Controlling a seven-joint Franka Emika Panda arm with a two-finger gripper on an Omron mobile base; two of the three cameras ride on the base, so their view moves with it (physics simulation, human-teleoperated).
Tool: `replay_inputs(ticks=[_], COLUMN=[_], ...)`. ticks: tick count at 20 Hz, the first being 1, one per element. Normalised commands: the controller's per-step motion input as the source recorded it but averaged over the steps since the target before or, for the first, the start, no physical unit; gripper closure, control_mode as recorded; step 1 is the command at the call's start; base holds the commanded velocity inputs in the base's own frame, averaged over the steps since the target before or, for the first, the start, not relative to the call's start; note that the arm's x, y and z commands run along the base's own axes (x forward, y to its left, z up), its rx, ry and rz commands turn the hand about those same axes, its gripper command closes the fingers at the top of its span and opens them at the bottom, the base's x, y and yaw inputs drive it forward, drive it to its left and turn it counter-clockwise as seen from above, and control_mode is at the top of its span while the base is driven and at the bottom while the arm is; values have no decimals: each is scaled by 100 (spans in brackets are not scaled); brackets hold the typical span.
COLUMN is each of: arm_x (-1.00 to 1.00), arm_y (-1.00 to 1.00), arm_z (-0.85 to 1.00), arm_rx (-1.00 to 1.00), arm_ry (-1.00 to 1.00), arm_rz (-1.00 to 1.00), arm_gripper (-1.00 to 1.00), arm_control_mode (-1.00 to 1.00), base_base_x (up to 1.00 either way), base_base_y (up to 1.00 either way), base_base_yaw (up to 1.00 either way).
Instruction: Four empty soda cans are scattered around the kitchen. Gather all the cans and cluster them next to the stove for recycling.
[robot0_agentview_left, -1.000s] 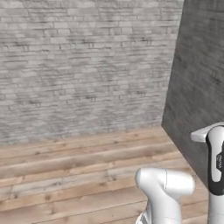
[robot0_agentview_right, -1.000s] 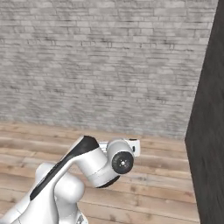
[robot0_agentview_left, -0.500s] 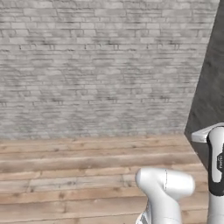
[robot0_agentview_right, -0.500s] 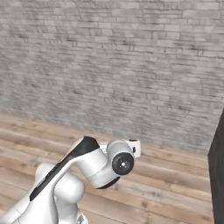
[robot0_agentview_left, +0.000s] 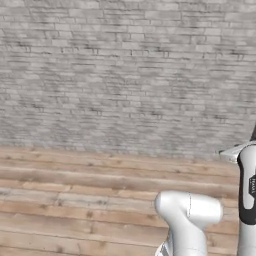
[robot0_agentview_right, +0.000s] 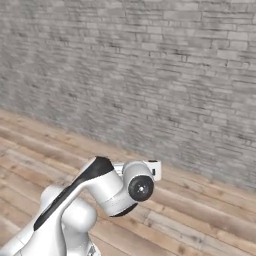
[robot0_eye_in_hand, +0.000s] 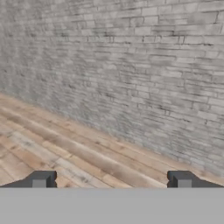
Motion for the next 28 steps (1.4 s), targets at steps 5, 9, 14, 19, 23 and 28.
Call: replay_inputs(ticks=[5, 9, 14, 19, 23, 28], arm_x=[0, 0, 0, 0, 0, 0], arm_y=[0, 0, 0, 0, 0, 0], arm_z=[0, 0, 0, 0, 0, 0], arm_rx=[0, 0, 0, 0, 0, 0], arm_ry=[0, 0, 0, 0, 0, 0], arm_rz=[0, 0, 0, 0, 0, 0], arm_gripper=[-100, -100, -100, -100, -100, -100], arm_control_mode=[100, 100, 100, 100, 100, 100], base_base_x=[6, 0, 0, 0, 1, 17], base_base_y=[0, 0, 0, 0, 0, 0], base_base_yaw=[41, 43, 44, 44, 43, 43])
